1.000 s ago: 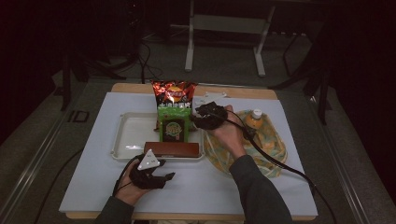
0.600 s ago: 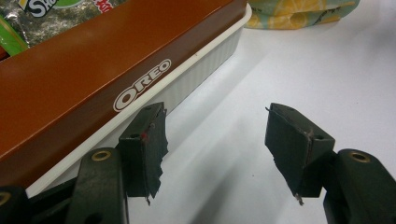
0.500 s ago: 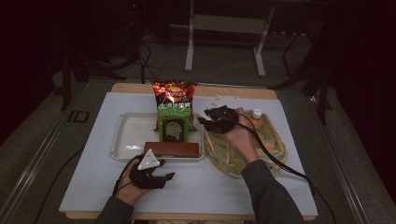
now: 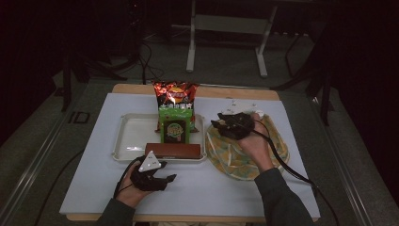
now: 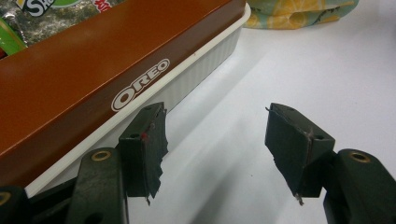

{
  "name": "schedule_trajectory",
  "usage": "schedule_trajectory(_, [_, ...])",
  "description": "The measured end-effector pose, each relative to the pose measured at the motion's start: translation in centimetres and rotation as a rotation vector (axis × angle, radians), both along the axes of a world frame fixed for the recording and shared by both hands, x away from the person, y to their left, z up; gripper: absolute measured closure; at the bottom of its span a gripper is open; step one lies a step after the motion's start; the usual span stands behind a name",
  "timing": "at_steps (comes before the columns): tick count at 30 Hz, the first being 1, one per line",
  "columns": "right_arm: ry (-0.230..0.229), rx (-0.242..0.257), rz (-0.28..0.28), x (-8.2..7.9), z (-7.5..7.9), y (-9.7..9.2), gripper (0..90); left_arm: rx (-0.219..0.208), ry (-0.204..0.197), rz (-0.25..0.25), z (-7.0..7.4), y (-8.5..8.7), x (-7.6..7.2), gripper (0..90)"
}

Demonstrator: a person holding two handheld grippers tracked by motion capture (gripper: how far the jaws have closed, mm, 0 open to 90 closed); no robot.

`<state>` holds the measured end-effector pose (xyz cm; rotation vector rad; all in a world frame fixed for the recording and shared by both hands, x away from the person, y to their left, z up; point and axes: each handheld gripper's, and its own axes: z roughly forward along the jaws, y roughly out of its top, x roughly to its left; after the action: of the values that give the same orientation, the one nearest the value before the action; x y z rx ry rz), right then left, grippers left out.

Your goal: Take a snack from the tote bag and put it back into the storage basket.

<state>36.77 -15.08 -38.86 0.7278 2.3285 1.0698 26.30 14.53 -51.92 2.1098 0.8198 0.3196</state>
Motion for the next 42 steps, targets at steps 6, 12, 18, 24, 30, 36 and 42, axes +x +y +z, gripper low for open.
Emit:
schedule_trajectory(6, [0.006,0.007,-0.012,-0.7,-0.3,-1.8,63.8,0.002,0.003,-0.003,-0.1,-0.1,0.0,38.2])
schedule_trajectory(12, [0.004,0.023,-0.036,-1.2,-0.8,-3.6,64.1,0.003,0.005,-0.003,-0.1,-0.2,0.0,38.2])
schedule_trajectory(18, [0.006,0.032,-0.053,-1.6,-1.2,-5.0,64.1,0.002,0.005,-0.003,-0.1,-0.2,0.0,38.2])
schedule_trajectory(24, [0.014,0.043,-0.089,-2.0,-2.0,-7.2,64.4,0.003,0.007,-0.004,-0.2,-0.3,0.1,38.1])
schedule_trajectory(30, [0.023,0.044,-0.120,-2.4,-2.7,-9.0,66.9,0.005,0.007,-0.006,-0.2,-0.3,0.0,38.1])
schedule_trajectory(36, [0.034,0.032,-0.157,-2.4,-3.7,-10.4,75.8,0.006,0.008,-0.008,-0.2,-0.4,0.0,38.1])
schedule_trajectory(42, [0.050,0.037,-0.208,-2.4,-4.5,-12.3,75.9,0.008,0.009,-0.010,-0.3,-0.4,0.1,38.1])
